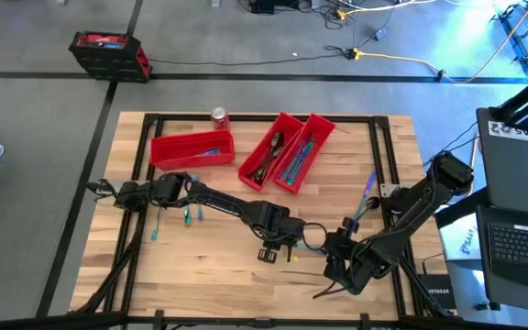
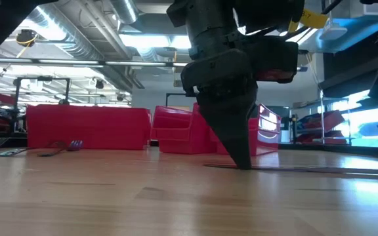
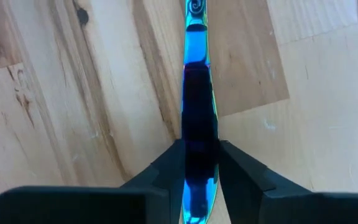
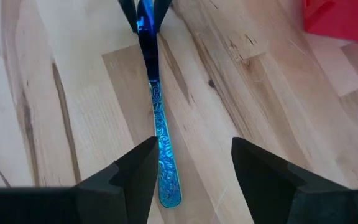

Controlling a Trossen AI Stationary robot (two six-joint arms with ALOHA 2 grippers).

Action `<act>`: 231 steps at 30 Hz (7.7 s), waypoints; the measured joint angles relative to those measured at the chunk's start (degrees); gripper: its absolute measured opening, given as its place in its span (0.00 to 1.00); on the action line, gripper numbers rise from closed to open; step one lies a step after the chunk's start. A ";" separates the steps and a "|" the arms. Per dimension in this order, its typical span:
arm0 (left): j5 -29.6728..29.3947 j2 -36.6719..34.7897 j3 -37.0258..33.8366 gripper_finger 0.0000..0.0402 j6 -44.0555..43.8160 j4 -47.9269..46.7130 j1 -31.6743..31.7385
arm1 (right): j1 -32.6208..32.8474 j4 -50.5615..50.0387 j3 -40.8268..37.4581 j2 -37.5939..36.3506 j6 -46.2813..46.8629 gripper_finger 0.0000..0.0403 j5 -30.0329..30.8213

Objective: Sort silverware
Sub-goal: Put the blue table knife into the right red bin

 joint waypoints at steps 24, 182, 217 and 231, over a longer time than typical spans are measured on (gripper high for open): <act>-9.59 -0.15 0.02 0.13 0.65 0.29 -1.93 | 1.73 21.66 -12.41 0.11 2.42 0.47 6.74; -9.85 0.17 5.28 0.09 4.15 3.39 -1.13 | 11.98 48.76 -22.80 19.54 1.28 0.11 22.58; -28.06 -8.36 16.93 0.09 12.20 -1.47 -0.55 | 11.98 49.56 -22.91 19.56 1.12 0.10 22.97; -32.87 -13.95 16.87 0.02 10.25 -6.82 0.07 | 11.81 48.91 -22.09 19.21 3.70 0.10 22.51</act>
